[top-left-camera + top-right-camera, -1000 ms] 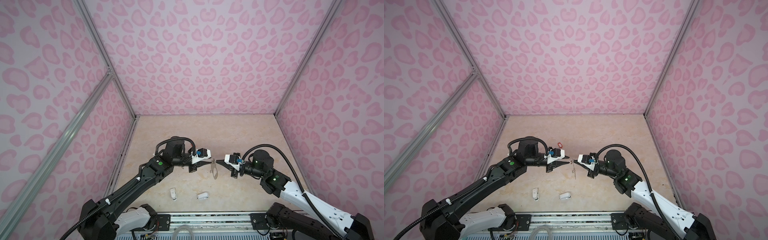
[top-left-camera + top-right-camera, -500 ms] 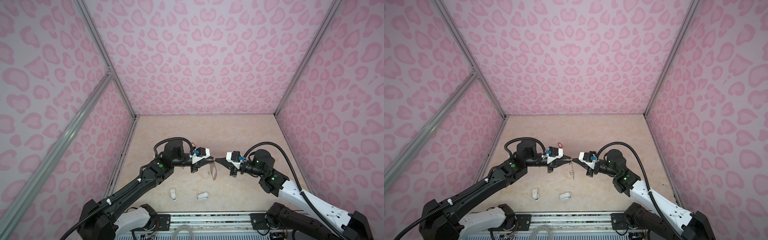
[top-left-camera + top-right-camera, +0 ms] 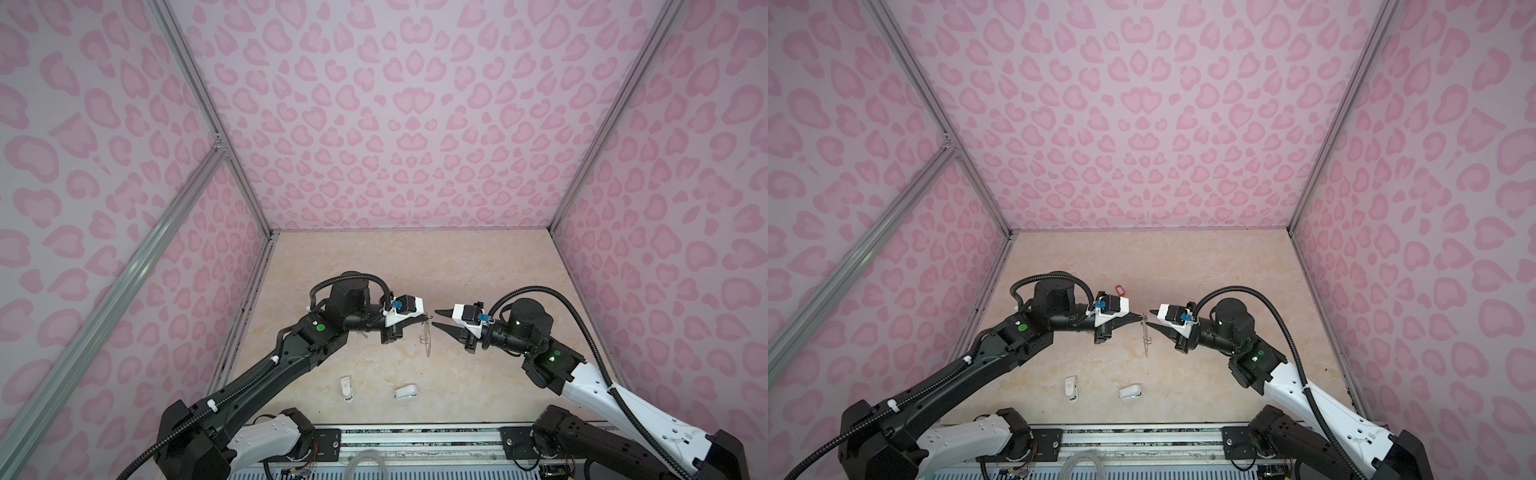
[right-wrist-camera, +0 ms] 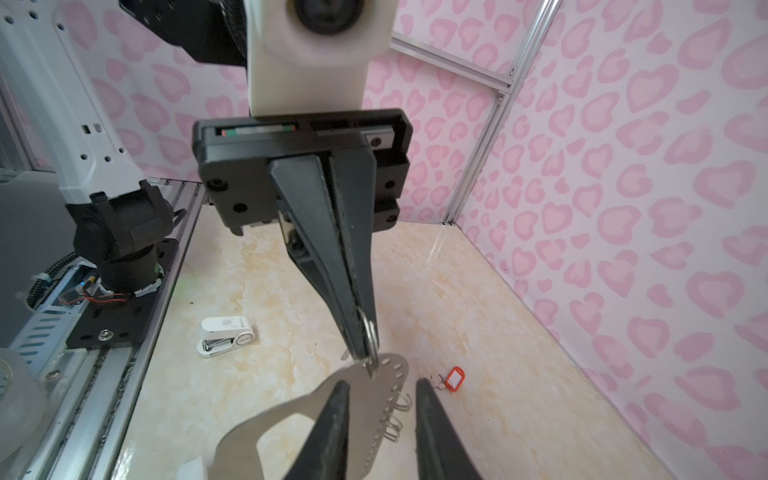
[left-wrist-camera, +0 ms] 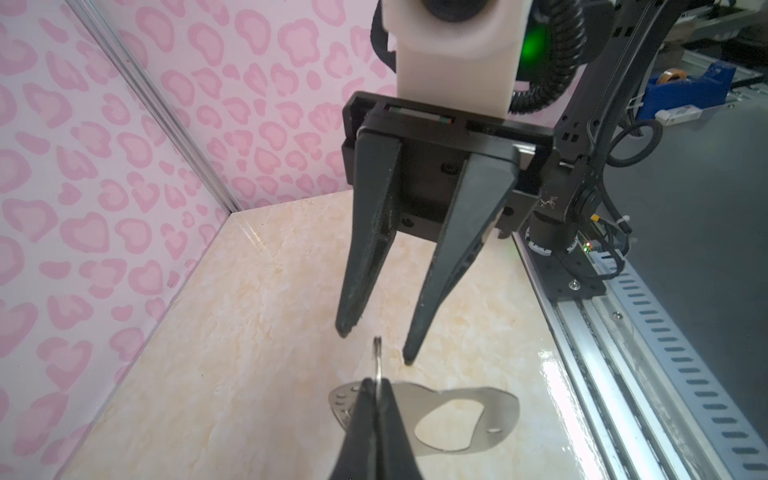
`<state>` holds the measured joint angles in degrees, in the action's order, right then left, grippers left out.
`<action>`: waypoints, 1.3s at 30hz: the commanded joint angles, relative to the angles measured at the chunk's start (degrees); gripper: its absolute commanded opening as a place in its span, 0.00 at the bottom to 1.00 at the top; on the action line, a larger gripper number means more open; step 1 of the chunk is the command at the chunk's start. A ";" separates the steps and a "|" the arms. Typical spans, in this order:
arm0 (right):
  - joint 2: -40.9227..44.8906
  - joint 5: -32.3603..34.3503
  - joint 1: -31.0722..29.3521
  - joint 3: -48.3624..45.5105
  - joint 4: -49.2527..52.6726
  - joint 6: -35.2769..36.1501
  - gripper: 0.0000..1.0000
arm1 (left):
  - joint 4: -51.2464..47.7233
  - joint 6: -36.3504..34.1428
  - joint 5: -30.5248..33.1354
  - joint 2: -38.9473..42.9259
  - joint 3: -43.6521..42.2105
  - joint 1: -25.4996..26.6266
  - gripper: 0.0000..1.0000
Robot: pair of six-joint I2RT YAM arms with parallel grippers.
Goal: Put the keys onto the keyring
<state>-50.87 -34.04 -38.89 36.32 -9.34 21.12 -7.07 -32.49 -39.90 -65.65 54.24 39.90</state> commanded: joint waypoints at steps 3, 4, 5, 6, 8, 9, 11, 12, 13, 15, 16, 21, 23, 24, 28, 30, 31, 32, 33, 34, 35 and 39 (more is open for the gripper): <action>1.12 3.08 -0.28 -0.08 7.05 3.25 0.31 | -15.31 -9.65 7.59 -2.56 6.06 2.14 0.04; 1.28 3.10 -0.54 -0.42 6.59 2.99 0.31 | -16.63 -10.28 8.28 -2.95 6.90 2.43 0.04; 1.38 3.18 -0.88 -0.81 5.92 2.75 0.31 | -17.97 -10.99 9.11 -3.48 7.82 2.70 0.04; 1.48 3.37 -1.26 -1.20 5.00 2.33 0.30 | -19.28 -11.72 9.67 -3.97 8.83 2.87 0.04; 1.50 3.11 -1.85 -1.92 3.64 1.71 0.30 | -21.17 -12.46 10.69 -4.60 10.31 3.17 0.04; 1.40 2.97 -2.25 -2.33 2.97 1.33 0.29 | -22.13 -12.81 11.03 -4.85 11.02 3.27 0.04; 0.98 2.56 -2.78 -2.80 1.96 0.92 0.29 | -23.68 -13.29 11.65 -5.48 12.21 3.56 0.04; 0.71 2.55 -3.09 -3.11 1.28 0.69 0.28 | -24.58 -13.66 11.98 -5.83 12.82 3.76 0.04; 0.52 2.53 -3.44 -3.58 0.03 0.43 0.28 | -25.25 -14.01 12.26 -6.13 13.21 3.87 0.04; 0.34 3.54 -3.94 -4.59 -2.86 -0.17 0.27 | -26.09 -14.39 12.69 -6.63 13.74 4.17 0.04; 0.20 3.91 -4.09 -4.96 -4.22 -0.25 0.27 | -26.32 -14.57 12.84 -6.72 13.87 4.31 0.04; -0.18 7.15 -4.89 -7.07 -11.18 -0.55 0.25 | -27.08 -14.70 13.66 -7.28 14.72 4.93 0.04; -0.90 6.72 -4.90 -6.97 -11.69 -0.65 0.24 | -27.28 -14.79 14.09 -7.52 15.00 5.25 0.04; -1.36 6.49 -4.94 -6.73 -11.22 -0.48 0.24 | -27.31 -14.89 14.27 -7.57 15.02 5.27 0.04; -2.89 5.81 -5.00 -6.49 -12.04 -0.46 0.21 | -27.75 -15.31 14.69 -8.00 15.24 5.62 0.04; -3.31 5.82 -5.05 -6.39 -12.53 -0.47 0.19 | -27.82 -15.32 14.93 -8.23 15.37 5.70 0.04; -3.36 5.69 -5.04 -6.39 -12.70 -0.47 0.17 | -27.96 -15.43 15.07 -8.35 15.52 5.69 0.04; -3.44 5.65 -5.03 -6.51 -12.89 -0.45 0.16 | -28.00 -15.44 15.12 -8.44 15.68 5.67 0.04; -3.44 5.79 -5.05 -6.48 -12.83 -0.39 0.15 | -28.11 -15.50 15.17 -8.52 15.79 5.70 0.04; -3.40 5.78 -5.03 -6.48 -12.65 -0.30 0.14 | -28.20 -15.58 15.25 -8.58 15.86 5.76 0.04; -3.36 5.76 -5.03 -6.52 -12.50 -0.22 0.12 | -28.26 -15.66 15.26 -8.70 16.02 5.74 0.04; -3.44 5.46 -5.02 -6.30 -11.35 0.22 0.04 | -28.35 -15.76 14.95 -8.81 16.42 5.73 0.04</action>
<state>-54.19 -28.38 -43.81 29.74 -19.92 21.21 -35.07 -47.62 -24.10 -74.24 69.67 45.58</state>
